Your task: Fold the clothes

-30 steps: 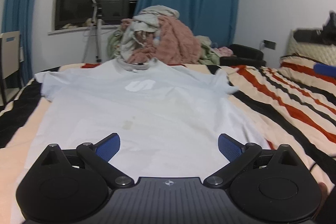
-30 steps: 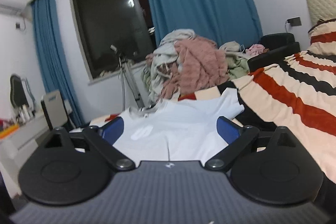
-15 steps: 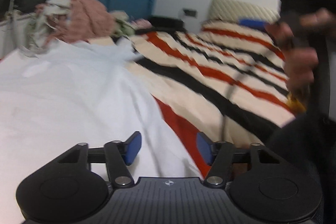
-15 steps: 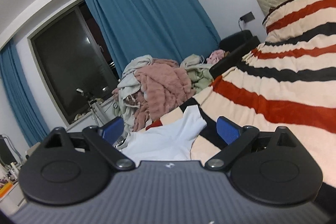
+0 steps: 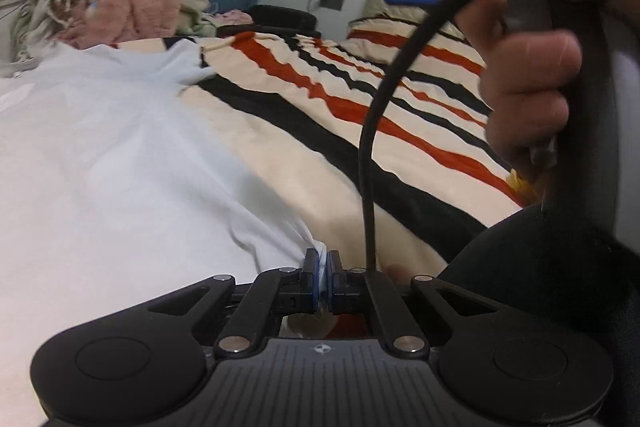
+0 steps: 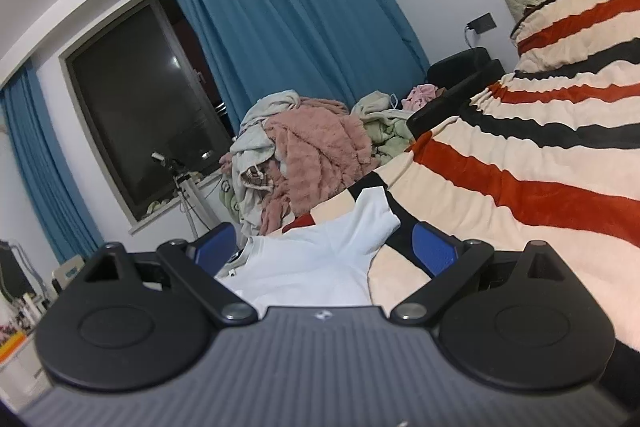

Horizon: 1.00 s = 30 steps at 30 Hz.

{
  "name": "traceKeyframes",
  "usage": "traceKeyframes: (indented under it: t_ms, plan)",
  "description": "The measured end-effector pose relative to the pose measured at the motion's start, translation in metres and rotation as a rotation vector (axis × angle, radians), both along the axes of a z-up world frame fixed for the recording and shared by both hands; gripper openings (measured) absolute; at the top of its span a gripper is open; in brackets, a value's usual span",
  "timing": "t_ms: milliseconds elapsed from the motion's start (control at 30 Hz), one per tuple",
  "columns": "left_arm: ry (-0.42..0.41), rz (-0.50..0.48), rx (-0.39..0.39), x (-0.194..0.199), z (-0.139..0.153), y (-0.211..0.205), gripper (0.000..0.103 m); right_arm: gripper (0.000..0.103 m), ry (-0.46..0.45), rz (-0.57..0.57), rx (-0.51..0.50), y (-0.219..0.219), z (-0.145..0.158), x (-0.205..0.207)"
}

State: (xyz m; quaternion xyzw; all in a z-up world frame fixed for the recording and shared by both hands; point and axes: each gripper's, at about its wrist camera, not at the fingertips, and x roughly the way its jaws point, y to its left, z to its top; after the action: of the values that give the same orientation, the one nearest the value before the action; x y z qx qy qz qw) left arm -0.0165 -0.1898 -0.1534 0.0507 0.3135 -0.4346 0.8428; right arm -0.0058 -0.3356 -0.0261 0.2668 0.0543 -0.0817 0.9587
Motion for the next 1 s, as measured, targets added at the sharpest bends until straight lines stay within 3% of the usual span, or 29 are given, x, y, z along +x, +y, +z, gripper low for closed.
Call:
traceKeyframes:
  t_ms: [100, 133, 200, 233, 267, 333, 500, 767, 867, 1000]
  plan:
    - [0.006, 0.001, 0.018, 0.006, -0.004, -0.010, 0.004, 0.097, 0.018, 0.022, -0.048, 0.006, 0.000, 0.004]
    - [0.010, 0.004, 0.017, 0.006, -0.004, -0.010, 0.009, 0.097, 0.025, 0.032, -0.066, 0.008, 0.000, 0.005]
    - [0.009, 0.024, 0.028, 0.007, 0.001, -0.004, 0.029, 0.097, 0.034, 0.044, -0.098, 0.014, 0.001, 0.006]
    - [0.008, 0.035, 0.034, 0.007, 0.005, -0.001, 0.043, 0.097, 0.036, 0.049, -0.114, 0.017, 0.002, 0.007]
    - [-0.002, 0.054, 0.040, 0.008, 0.010, 0.007, 0.065, 0.097, 0.033, 0.055, -0.129, 0.020, 0.003, 0.007]
    - [-0.032, 0.101, 0.052, 0.009, 0.023, 0.027, 0.087, 0.097, 0.028, 0.065, -0.156, 0.024, 0.004, 0.006]
    - [-0.108, 0.218, 0.082, 0.012, 0.057, 0.077, 0.090, 0.096, 0.063, 0.080, -0.207, 0.030, 0.003, 0.013]
    - [-0.277, 0.502, 0.018, 0.043, 0.122, 0.161, 0.103, 0.097, 0.087, 0.146, -0.270, 0.049, 0.000, 0.022]
    - [-0.280, 0.605, -0.035, 0.050, 0.130, 0.189, 0.103, 0.097, 0.105, 0.176, -0.286, 0.059, -0.001, 0.027]
    - [-0.271, 0.708, -0.045, 0.053, 0.132, 0.222, 0.103, 0.097, 0.137, 0.228, -0.303, 0.074, -0.005, 0.032]
